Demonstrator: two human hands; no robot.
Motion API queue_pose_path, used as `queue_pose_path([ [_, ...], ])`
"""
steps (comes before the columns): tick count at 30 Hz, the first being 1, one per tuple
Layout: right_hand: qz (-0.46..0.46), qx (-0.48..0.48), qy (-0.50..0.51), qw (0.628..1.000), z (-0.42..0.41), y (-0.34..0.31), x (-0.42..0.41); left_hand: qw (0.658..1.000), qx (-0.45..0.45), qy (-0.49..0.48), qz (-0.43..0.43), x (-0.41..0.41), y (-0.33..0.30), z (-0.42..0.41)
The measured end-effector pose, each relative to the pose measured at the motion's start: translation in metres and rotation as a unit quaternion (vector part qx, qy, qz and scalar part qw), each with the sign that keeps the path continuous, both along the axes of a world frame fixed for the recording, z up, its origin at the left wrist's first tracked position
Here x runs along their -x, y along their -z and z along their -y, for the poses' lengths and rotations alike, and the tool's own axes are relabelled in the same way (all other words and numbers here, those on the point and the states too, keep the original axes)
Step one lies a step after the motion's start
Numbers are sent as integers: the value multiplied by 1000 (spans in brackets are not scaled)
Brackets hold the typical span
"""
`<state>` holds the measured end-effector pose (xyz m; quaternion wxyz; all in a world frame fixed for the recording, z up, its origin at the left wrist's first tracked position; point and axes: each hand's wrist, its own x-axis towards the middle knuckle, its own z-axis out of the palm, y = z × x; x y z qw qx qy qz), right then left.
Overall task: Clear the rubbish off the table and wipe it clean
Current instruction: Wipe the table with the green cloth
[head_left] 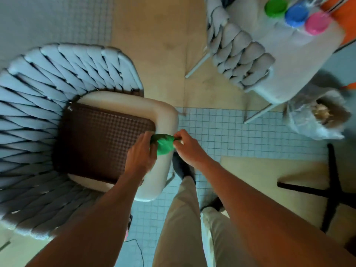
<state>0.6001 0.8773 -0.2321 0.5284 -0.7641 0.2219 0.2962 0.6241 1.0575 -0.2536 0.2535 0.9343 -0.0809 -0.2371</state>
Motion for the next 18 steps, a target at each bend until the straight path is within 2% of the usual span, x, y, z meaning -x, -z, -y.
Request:
queue_pose_path([
  [10, 96, 24, 210, 973, 117, -80, 132, 988, 40, 136, 63, 83, -81, 140],
  [18, 144, 98, 370, 913, 209, -114, 285, 936, 93, 317, 119, 186, -126, 262],
])
